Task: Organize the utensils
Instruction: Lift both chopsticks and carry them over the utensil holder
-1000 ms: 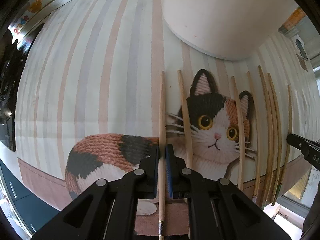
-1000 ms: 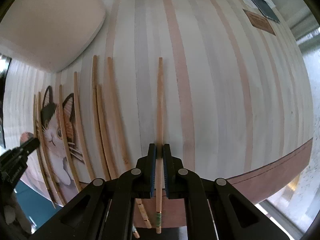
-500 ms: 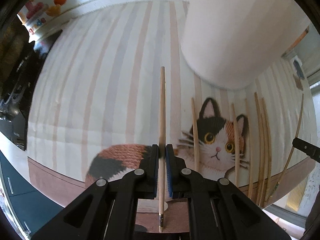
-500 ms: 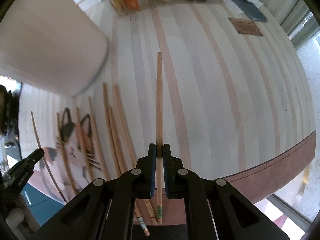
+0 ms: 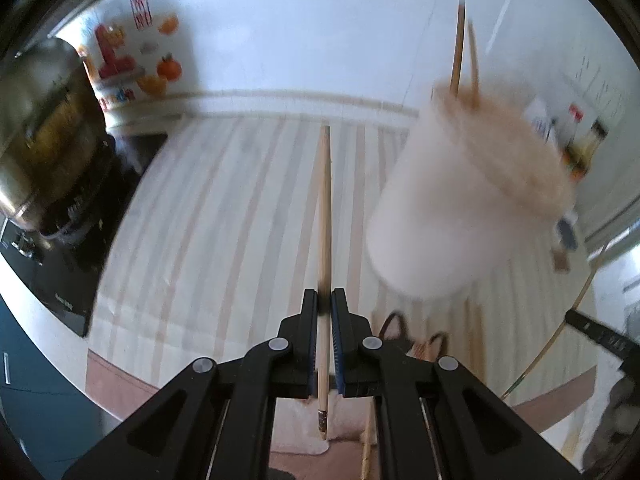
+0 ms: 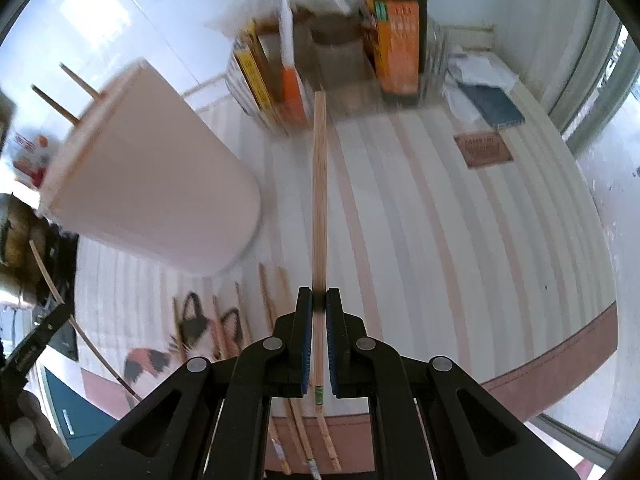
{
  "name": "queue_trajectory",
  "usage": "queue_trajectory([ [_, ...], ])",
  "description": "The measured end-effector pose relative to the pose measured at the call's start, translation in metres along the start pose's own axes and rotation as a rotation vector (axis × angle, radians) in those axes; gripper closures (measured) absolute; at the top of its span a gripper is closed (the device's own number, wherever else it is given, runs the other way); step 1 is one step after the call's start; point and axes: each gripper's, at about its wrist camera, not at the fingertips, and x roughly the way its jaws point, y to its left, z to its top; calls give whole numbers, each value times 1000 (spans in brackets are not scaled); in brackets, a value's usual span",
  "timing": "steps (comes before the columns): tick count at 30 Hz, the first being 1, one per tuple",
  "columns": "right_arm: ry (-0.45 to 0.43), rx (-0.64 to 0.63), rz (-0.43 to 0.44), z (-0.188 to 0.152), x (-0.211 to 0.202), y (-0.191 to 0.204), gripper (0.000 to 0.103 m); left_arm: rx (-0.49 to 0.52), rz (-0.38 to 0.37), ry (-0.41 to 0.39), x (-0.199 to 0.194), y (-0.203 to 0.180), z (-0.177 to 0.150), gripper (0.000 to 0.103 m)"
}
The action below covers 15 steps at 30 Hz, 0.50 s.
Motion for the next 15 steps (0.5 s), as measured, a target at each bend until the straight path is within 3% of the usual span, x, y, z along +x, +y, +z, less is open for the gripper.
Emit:
queue_trajectory([
  [8,-83,66,113,24,-34,14,96,-105,-95,-173,-62,2,46,99],
  [15,-185,59,224,48,-90,39,96,-113,-162,-296,-119,-9,72,99],
])
